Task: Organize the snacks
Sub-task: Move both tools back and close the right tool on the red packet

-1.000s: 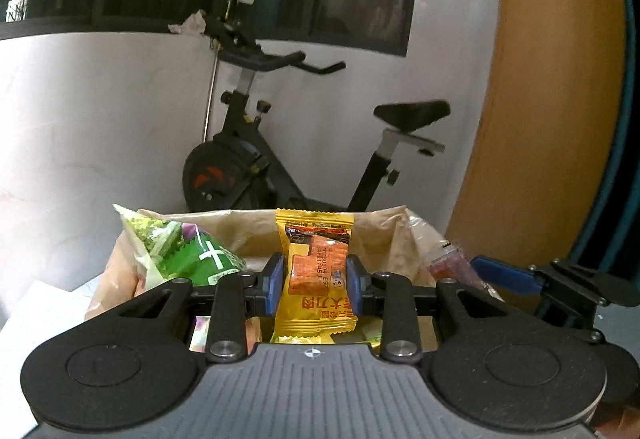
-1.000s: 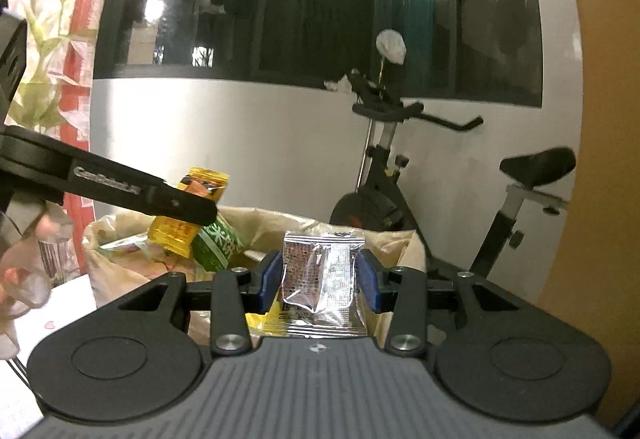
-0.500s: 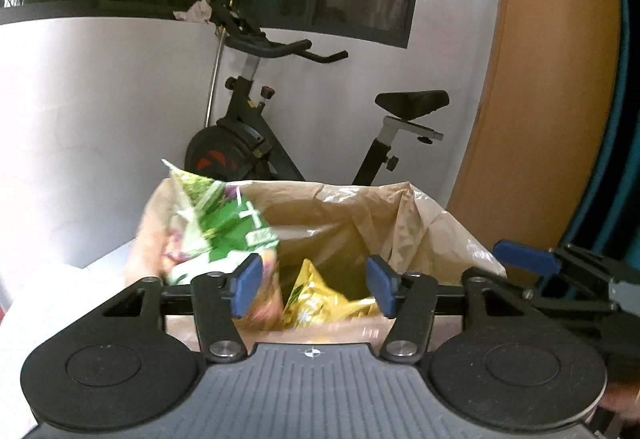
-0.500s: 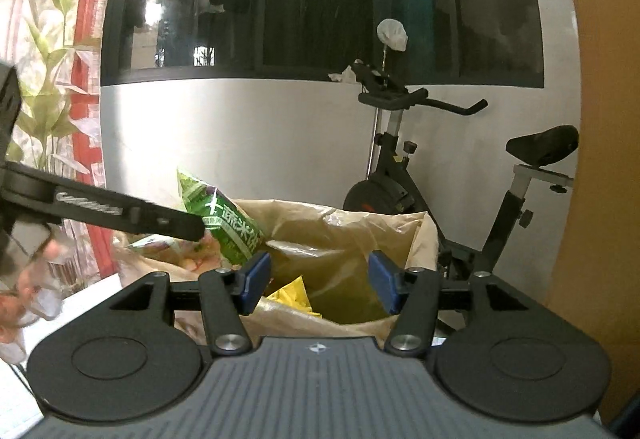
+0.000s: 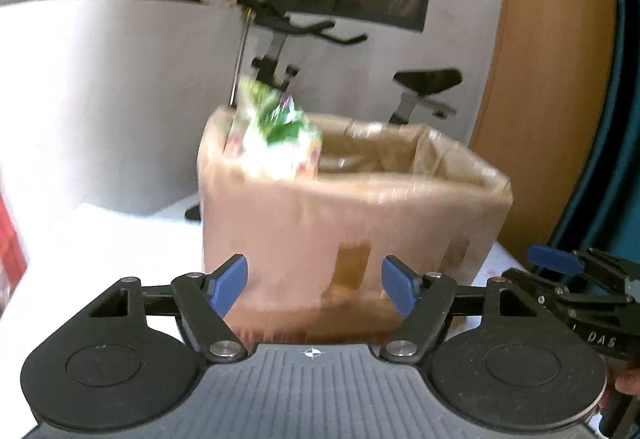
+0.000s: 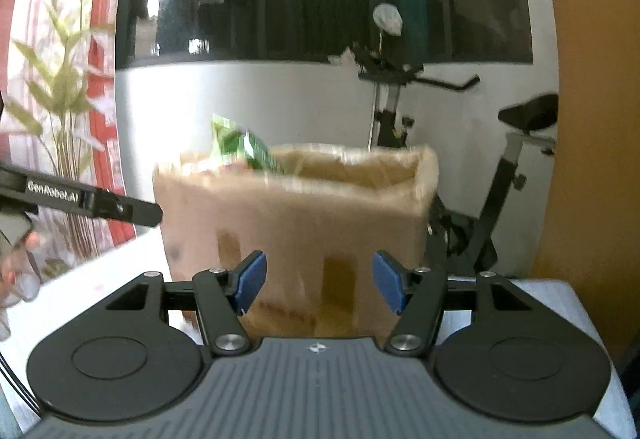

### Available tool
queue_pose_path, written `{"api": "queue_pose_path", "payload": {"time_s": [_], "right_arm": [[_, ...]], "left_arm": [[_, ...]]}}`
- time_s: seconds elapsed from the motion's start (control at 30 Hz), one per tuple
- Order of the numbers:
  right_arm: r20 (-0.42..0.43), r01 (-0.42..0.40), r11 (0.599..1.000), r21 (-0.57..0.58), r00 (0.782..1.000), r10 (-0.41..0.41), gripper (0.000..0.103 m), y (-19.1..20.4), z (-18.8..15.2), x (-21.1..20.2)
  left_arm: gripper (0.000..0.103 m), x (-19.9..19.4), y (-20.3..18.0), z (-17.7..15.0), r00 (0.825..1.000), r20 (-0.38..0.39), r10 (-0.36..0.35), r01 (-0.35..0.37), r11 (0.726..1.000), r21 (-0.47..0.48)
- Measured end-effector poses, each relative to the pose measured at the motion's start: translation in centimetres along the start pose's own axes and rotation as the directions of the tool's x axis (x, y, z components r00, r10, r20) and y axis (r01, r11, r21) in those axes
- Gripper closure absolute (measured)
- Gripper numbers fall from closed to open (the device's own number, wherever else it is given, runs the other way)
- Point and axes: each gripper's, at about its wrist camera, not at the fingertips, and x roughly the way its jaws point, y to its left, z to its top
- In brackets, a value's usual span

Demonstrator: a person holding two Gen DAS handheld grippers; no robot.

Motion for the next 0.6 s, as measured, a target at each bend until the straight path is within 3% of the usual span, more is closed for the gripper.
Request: {"api": "queue_pose_path", "payload": {"time_s": [0.2, 0.37, 0.47, 0.6], "right_arm": [[-0.110, 0.052, 0.999, -0.001, 0.993, -0.052, 0.041, -0.3, -4.3, 0.4], [-0.245, 0.090, 0.996, -0.007, 0.966, -0.089, 0.041, -1.1, -8.3, 1.6], [-0.315, 0.088, 0.996, 0.023, 0.946, -0.076, 0.041, -1.4, -9.9, 2.4], [-0.345, 0.042, 0.998, 0.038, 0.938, -0.026, 0.041, -0.8, -10.9, 2.9]], "left_arm": [[0.027, 0.5, 0.3, -2.9, 0.998, -0.061, 0.028, -0.029, 0.999, -0.019], [0.027, 1.8, 0.5, -4.1, 0.993, -0.117, 0.031, -0.034, 0.999, -0.025], [0.027, 2.3, 0.5, -4.8, 0.990, -0.139, 0.037, -0.040, 0.999, -0.021], [0.027, 3.1, 0.0, -5.7, 0.985, -0.171, 0.034, -0.040, 0.999, -0.030]]}}
